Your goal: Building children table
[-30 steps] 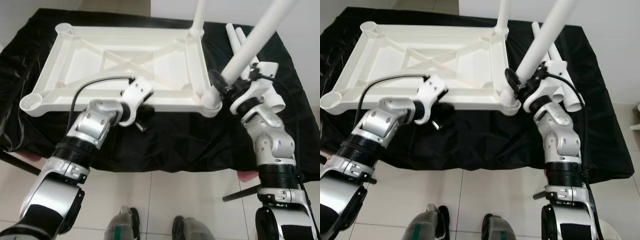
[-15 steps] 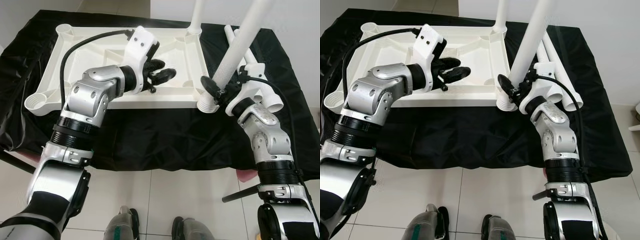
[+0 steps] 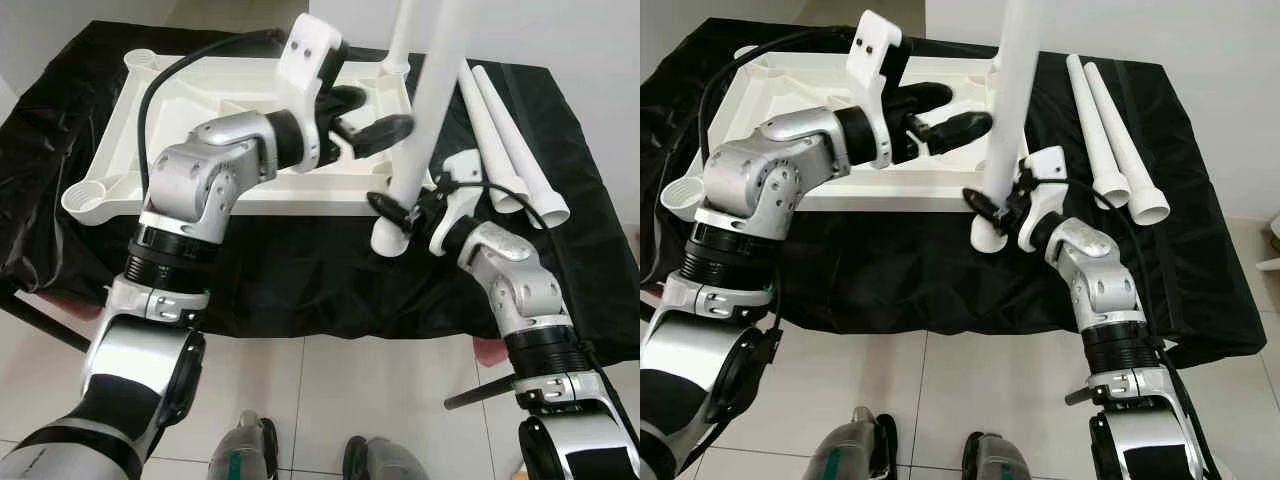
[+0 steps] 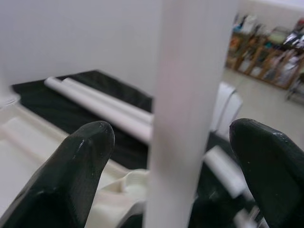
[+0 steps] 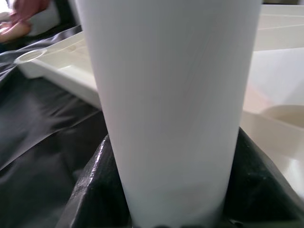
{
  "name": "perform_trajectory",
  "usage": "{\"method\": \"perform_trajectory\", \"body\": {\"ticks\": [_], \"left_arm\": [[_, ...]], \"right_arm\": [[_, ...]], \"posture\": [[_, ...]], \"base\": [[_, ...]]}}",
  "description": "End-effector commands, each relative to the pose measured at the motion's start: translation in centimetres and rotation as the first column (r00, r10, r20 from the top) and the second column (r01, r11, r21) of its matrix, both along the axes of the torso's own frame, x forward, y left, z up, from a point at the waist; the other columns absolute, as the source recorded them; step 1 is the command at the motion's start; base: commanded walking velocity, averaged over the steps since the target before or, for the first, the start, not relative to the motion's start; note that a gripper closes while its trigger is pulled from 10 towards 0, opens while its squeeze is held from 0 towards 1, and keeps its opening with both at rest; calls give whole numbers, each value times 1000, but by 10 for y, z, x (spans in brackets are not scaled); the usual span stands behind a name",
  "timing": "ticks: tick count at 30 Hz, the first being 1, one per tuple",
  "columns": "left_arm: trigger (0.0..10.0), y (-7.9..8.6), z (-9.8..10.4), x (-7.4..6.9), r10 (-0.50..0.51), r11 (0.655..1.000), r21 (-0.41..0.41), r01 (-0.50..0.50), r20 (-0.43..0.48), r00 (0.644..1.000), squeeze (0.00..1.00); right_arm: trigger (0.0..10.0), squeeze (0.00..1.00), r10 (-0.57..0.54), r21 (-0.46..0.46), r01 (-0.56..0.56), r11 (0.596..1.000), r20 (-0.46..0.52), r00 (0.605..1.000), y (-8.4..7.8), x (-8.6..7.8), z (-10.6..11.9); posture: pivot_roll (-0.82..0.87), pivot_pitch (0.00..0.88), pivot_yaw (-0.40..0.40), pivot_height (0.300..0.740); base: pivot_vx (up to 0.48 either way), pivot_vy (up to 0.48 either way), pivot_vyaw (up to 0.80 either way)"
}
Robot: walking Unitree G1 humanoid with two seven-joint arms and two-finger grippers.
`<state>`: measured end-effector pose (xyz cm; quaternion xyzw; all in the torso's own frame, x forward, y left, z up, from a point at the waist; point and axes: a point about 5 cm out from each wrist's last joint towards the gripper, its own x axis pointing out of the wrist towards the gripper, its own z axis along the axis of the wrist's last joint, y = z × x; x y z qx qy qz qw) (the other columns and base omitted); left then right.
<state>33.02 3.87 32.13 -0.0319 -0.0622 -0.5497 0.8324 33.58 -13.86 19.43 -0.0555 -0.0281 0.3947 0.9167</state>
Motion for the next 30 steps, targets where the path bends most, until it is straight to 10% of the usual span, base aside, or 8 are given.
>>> {"method": "perform_trajectory", "body": {"ticks": [1,18,19,30], "left_arm": [[10000,-5,6,-9,-167,986,-24,167,1,986,0],[9490,-24,9,-13,-245,969,-26,244,-25,969,0],[0,-24,9,-12,-238,971,-31,237,-30,971,0],[0,-22,15,-4,-180,982,-68,177,-42,983,0]], "right_arm": [[10000,0,44,-18,-44,999,31,999,1,-4,3],[10000,0,107,-52,-104,993,62,992,2,-4,7],[10000,0,106,-49,-103,993,64,992,2,-4,7],[10000,0,78,-18,-78,997,28,997,0,-4,2]], "posture": [[38,50,-22,740],[14,0,7,740],[13,0,9,740],[10,0,13,740]], "base": [[0,0,0],[0,0,0],[0,0,0],[0,0,0]]}}
